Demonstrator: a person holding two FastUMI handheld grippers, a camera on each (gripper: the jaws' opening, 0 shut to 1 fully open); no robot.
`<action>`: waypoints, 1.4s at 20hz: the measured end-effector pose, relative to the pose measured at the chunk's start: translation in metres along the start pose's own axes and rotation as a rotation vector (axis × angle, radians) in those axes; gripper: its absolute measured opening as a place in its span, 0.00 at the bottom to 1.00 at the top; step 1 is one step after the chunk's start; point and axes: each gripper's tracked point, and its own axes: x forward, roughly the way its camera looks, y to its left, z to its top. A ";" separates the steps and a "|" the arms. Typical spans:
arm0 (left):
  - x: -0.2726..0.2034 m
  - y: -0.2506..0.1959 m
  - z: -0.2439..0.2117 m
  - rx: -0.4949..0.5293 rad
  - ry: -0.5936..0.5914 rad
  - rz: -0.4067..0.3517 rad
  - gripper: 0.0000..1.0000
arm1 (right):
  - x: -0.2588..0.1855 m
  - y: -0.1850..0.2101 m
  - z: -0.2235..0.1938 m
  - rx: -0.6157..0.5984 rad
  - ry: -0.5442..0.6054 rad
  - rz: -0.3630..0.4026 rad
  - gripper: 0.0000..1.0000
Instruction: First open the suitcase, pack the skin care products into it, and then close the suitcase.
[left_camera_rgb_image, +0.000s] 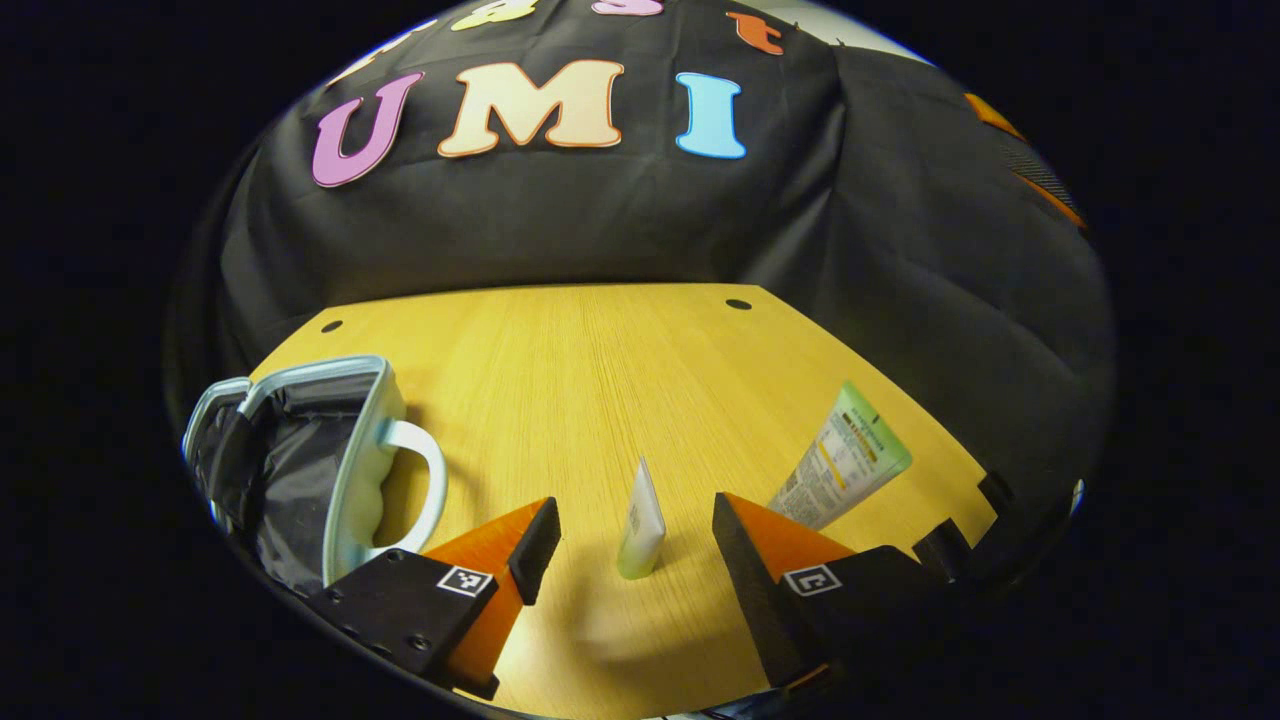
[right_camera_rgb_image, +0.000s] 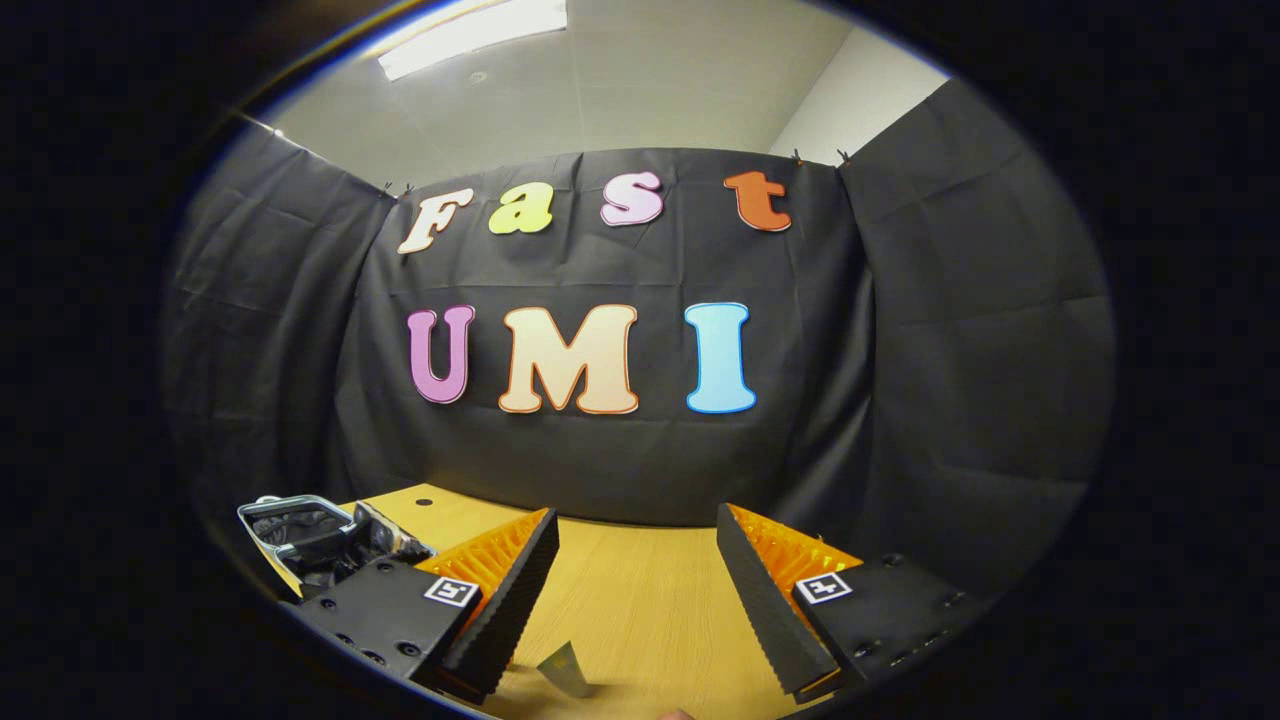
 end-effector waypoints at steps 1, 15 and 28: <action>0.004 0.000 -0.005 -0.008 0.011 -0.002 0.87 | 0.001 0.000 -0.003 -0.002 0.006 0.002 0.99; 0.025 -0.009 -0.016 -0.046 0.053 -0.039 0.10 | 0.007 0.023 -0.043 -0.005 0.074 0.066 0.99; -0.027 0.003 0.036 -0.048 0.013 -0.003 0.02 | 0.011 0.061 -0.208 0.015 0.405 0.150 0.99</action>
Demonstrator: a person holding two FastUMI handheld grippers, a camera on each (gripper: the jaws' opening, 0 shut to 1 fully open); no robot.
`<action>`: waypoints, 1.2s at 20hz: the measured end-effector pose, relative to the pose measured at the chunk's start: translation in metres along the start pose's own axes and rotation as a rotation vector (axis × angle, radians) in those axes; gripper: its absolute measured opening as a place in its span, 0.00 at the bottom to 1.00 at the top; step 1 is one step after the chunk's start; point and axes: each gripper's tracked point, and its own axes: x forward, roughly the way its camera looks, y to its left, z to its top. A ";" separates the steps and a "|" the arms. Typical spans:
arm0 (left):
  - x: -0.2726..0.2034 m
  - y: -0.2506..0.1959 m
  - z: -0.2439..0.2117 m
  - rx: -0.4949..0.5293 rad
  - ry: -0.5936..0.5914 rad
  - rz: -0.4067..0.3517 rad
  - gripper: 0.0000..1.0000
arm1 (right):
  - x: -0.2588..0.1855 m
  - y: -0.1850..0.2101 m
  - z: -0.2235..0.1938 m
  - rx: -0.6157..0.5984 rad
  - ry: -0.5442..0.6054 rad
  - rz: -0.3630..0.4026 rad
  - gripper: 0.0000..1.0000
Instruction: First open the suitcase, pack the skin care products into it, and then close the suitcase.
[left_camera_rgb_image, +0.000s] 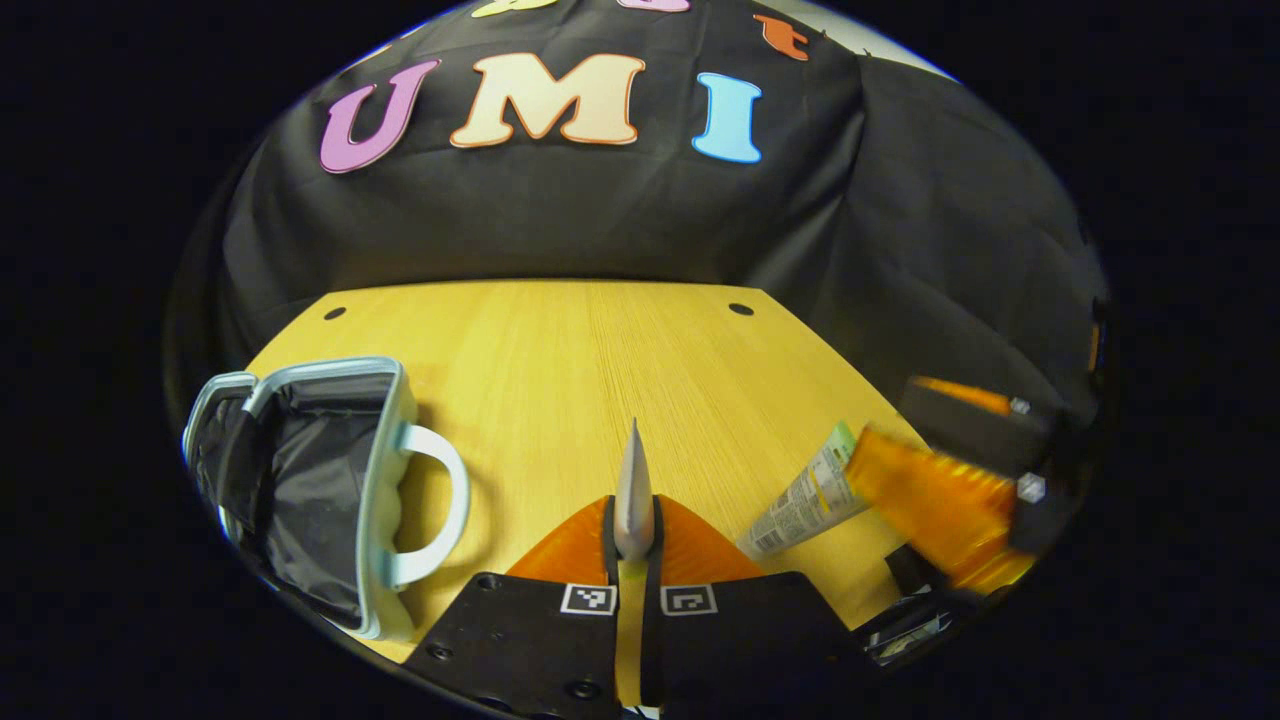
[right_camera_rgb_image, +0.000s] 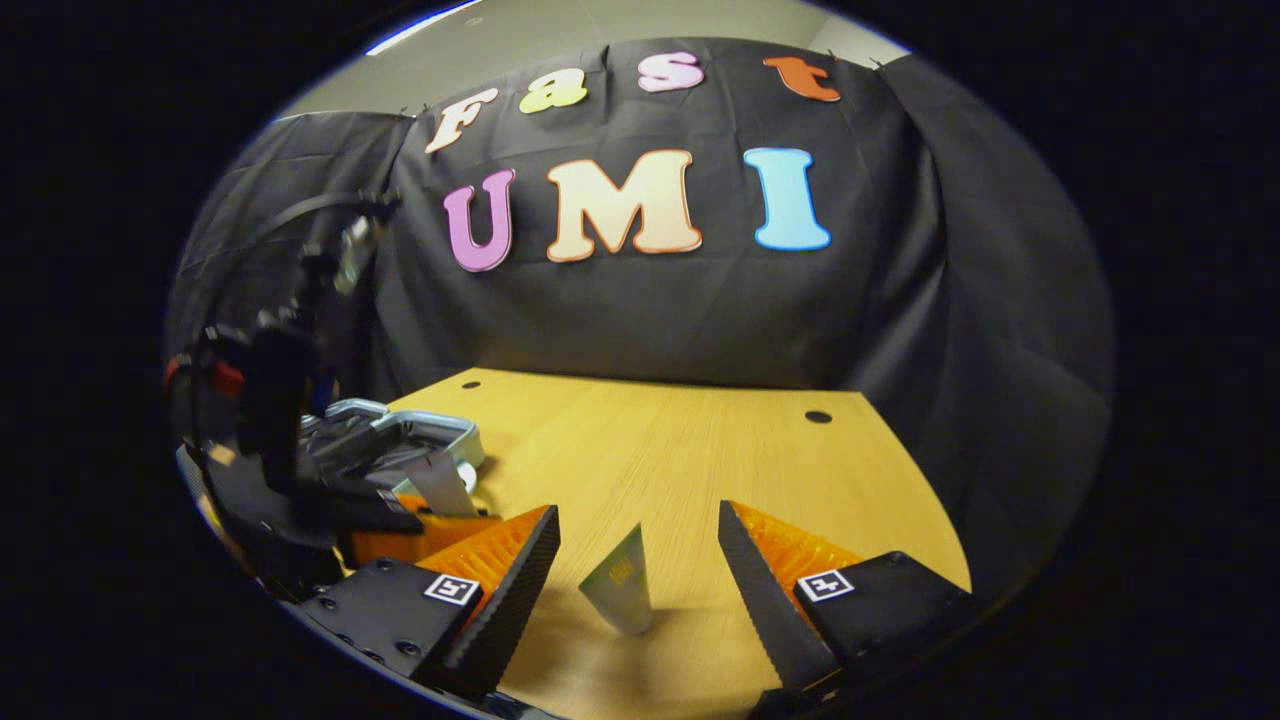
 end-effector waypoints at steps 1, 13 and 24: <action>-0.006 0.002 0.005 0.003 -0.009 0.007 0.02 | 0.006 0.001 -0.012 -0.011 0.025 0.000 0.99; -0.042 0.027 0.007 -0.001 0.002 0.083 0.01 | 0.035 0.002 -0.088 -0.088 0.171 0.010 0.78; -0.055 0.050 0.002 -0.026 0.039 0.145 0.01 | 0.043 0.028 -0.096 -0.094 0.259 0.138 0.17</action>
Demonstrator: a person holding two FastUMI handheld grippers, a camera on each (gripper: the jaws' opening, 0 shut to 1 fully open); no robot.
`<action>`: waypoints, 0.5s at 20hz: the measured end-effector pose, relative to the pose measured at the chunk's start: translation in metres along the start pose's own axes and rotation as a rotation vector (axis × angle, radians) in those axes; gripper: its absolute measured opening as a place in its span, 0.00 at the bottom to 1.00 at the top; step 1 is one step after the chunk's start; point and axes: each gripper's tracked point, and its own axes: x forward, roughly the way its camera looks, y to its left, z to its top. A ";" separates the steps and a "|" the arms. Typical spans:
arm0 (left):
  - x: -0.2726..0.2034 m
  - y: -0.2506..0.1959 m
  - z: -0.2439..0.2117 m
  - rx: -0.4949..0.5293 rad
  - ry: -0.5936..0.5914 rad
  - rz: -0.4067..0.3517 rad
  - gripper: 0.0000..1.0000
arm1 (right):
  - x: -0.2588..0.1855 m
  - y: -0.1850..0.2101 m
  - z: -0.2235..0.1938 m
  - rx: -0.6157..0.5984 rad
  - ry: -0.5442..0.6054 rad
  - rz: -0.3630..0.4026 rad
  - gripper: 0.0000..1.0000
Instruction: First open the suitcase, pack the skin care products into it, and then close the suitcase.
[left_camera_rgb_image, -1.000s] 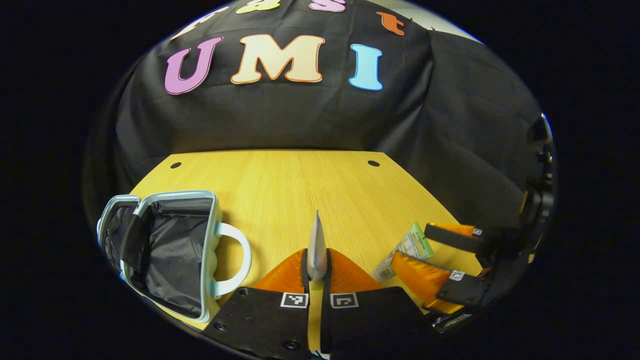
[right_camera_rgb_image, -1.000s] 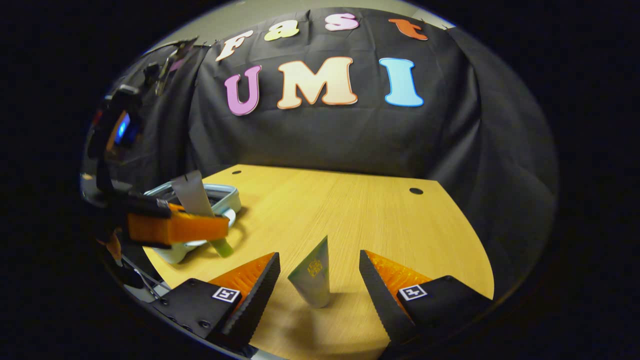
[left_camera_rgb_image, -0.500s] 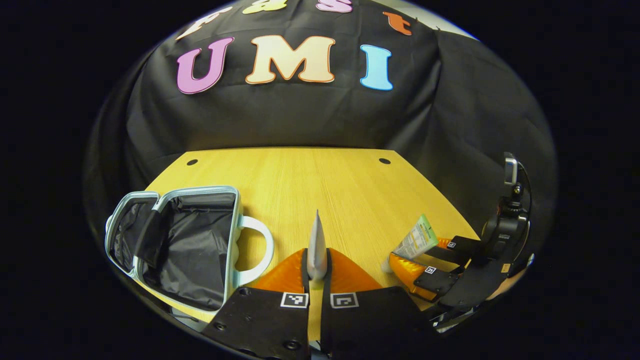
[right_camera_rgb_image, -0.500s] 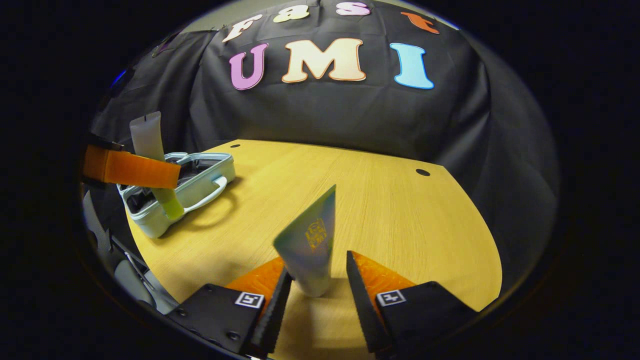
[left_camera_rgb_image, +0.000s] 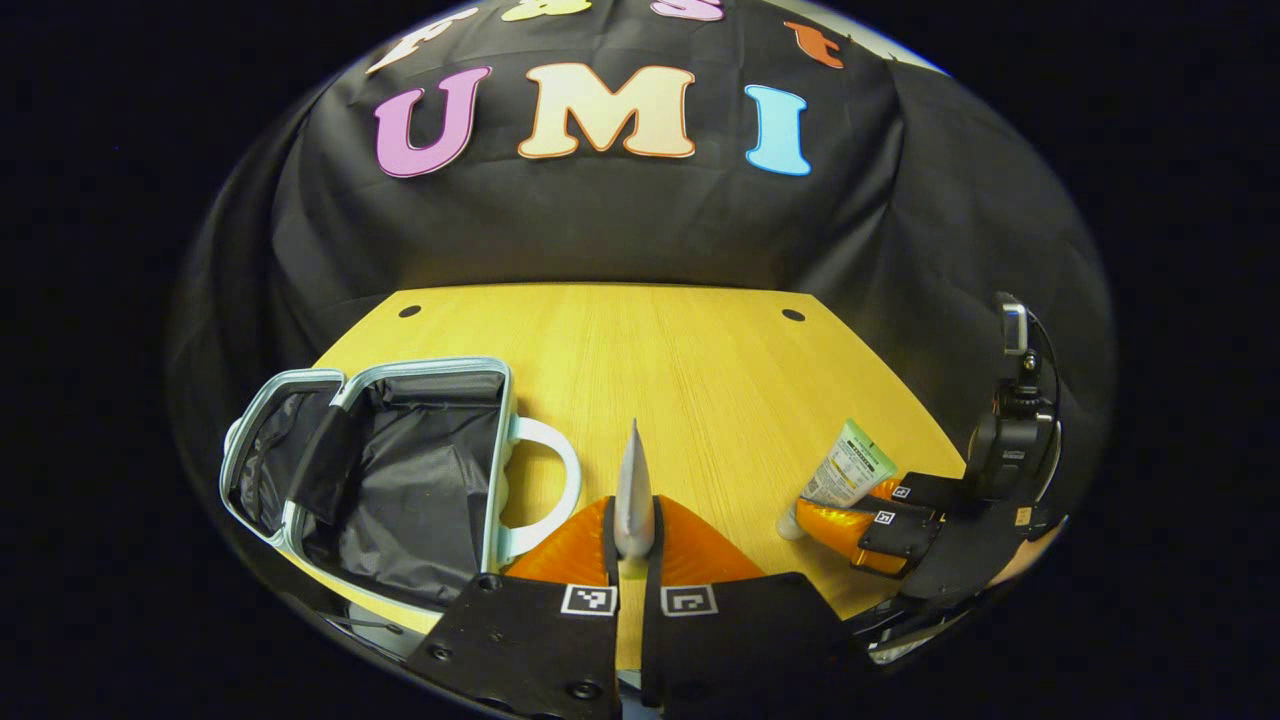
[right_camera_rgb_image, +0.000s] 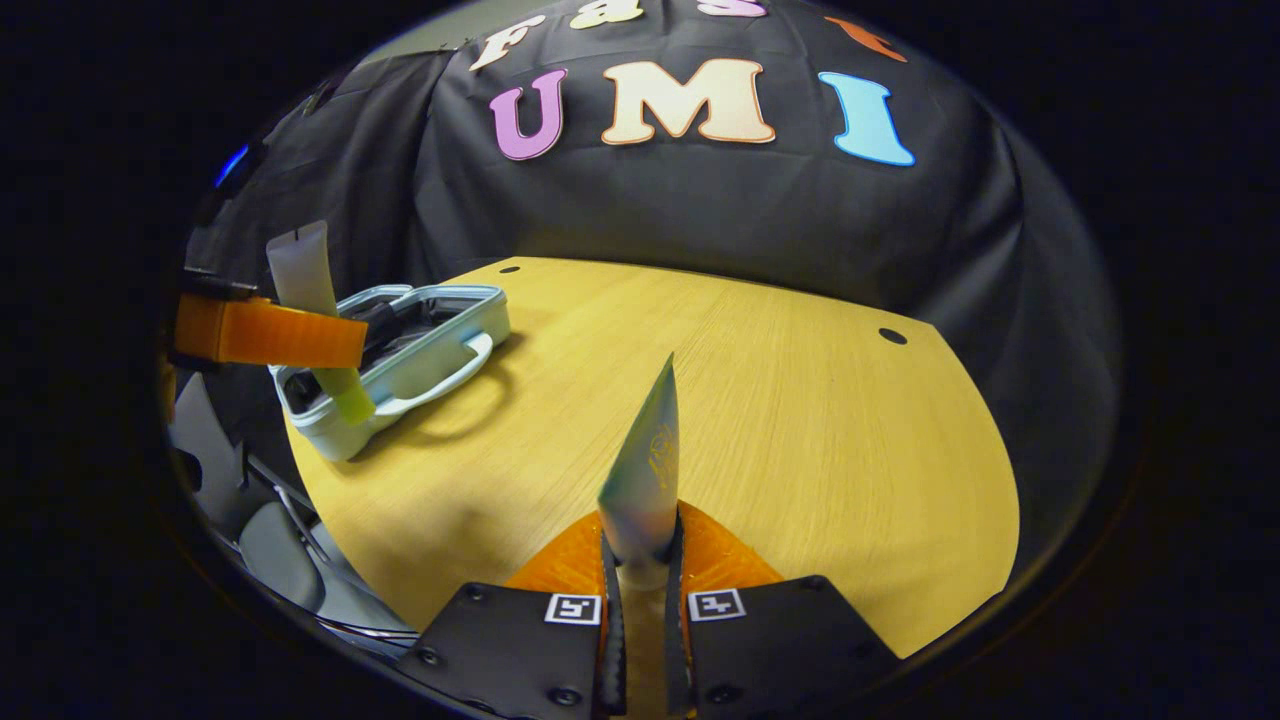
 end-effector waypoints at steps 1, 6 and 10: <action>-0.002 0.004 0.000 0.000 0.003 0.008 0.01 | -0.002 0.002 0.002 0.004 0.000 0.003 0.17; -0.011 0.042 -0.006 -0.011 0.029 0.062 0.01 | -0.014 0.021 0.030 0.023 -0.022 0.036 0.17; -0.015 0.089 -0.011 -0.028 0.055 0.107 0.01 | -0.022 0.042 0.057 0.050 -0.036 0.055 0.17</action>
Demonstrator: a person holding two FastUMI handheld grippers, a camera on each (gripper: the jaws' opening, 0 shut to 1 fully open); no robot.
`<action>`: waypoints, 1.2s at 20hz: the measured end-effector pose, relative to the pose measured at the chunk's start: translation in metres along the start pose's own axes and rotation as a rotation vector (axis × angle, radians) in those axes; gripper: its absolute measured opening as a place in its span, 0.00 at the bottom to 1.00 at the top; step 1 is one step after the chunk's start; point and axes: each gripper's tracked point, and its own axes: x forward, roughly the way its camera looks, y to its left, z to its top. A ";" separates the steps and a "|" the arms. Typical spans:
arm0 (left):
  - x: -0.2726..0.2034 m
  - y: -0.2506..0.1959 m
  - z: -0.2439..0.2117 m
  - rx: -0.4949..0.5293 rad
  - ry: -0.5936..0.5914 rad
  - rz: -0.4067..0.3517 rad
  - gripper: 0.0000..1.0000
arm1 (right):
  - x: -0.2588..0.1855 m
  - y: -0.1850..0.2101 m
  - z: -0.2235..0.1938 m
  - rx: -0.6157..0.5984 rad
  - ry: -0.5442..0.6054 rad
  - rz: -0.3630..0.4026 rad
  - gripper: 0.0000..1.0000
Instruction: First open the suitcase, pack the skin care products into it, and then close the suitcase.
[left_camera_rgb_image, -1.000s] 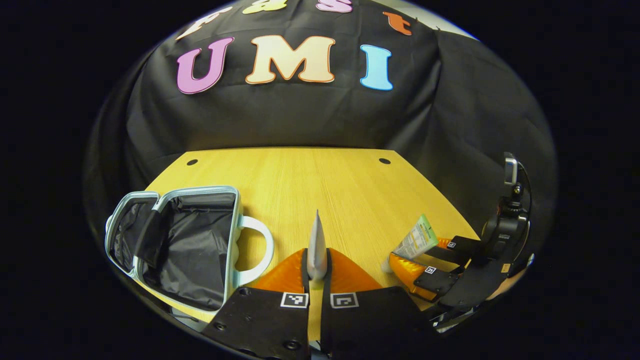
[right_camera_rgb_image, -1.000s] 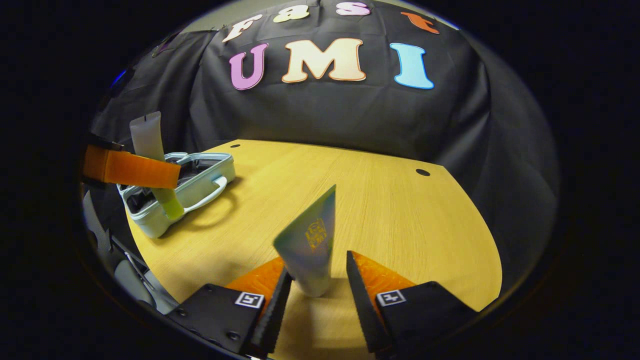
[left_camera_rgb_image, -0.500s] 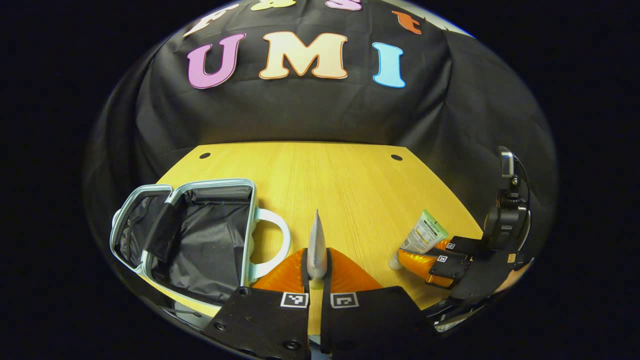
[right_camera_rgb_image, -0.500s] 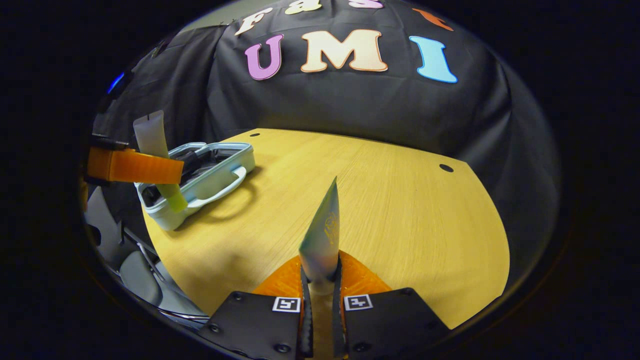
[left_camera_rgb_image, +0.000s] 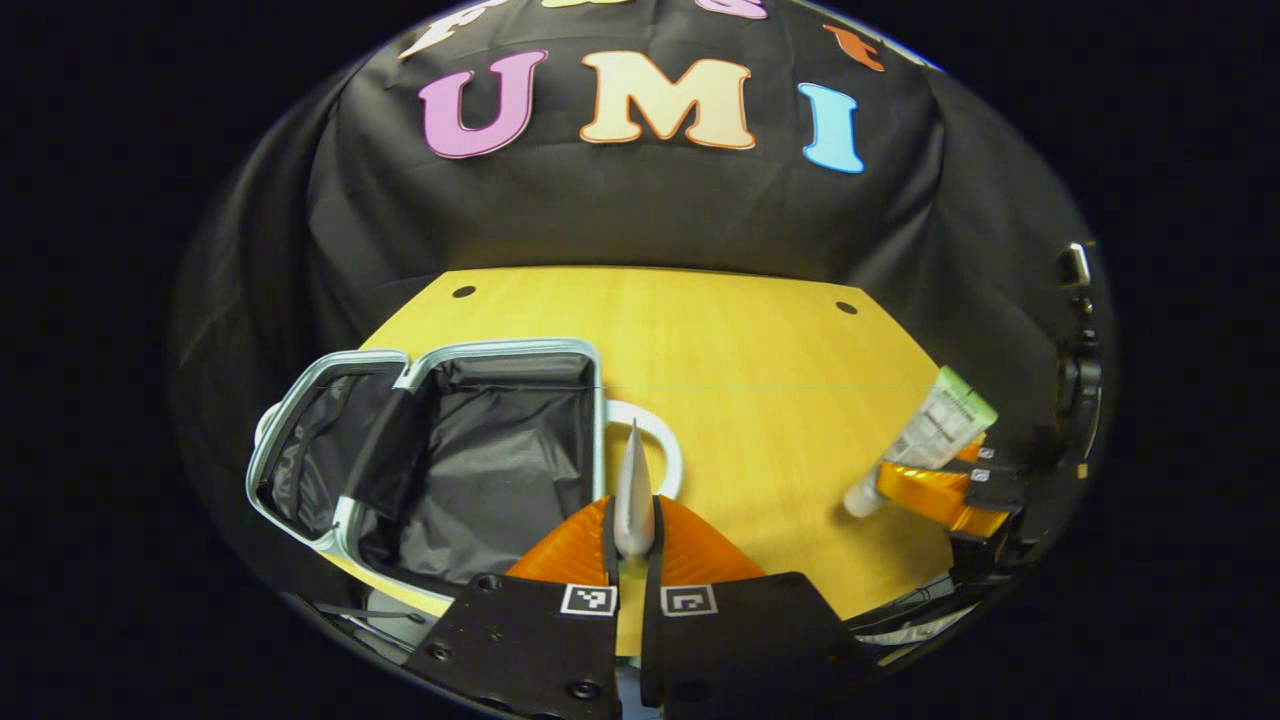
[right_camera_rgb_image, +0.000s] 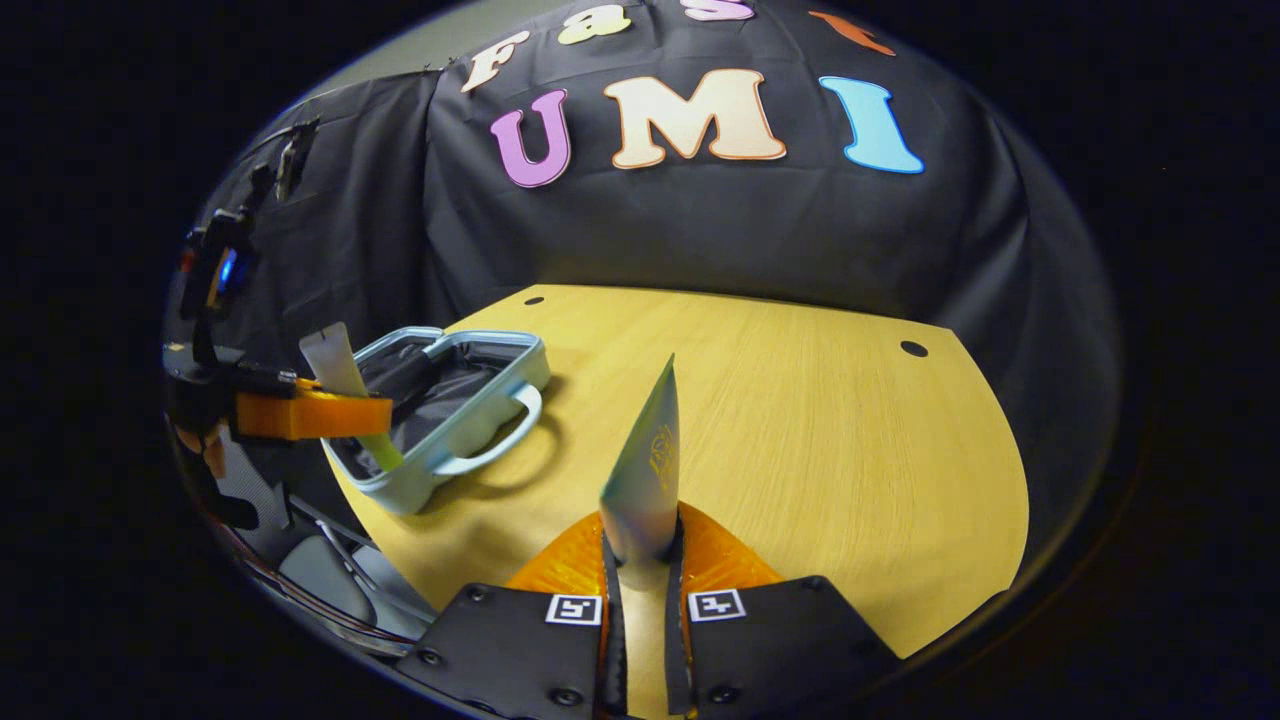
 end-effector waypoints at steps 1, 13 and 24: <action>0.001 0.014 -0.003 -0.007 0.010 0.009 0.01 | 0.000 0.006 0.007 -0.005 -0.002 -0.002 0.17; 0.041 0.142 -0.038 0.030 0.216 -0.016 0.02 | 0.042 0.165 0.062 0.075 0.016 0.040 0.17; 0.076 0.159 -0.046 0.046 0.240 -0.157 0.11 | 0.076 0.251 0.039 0.083 0.142 -0.005 0.17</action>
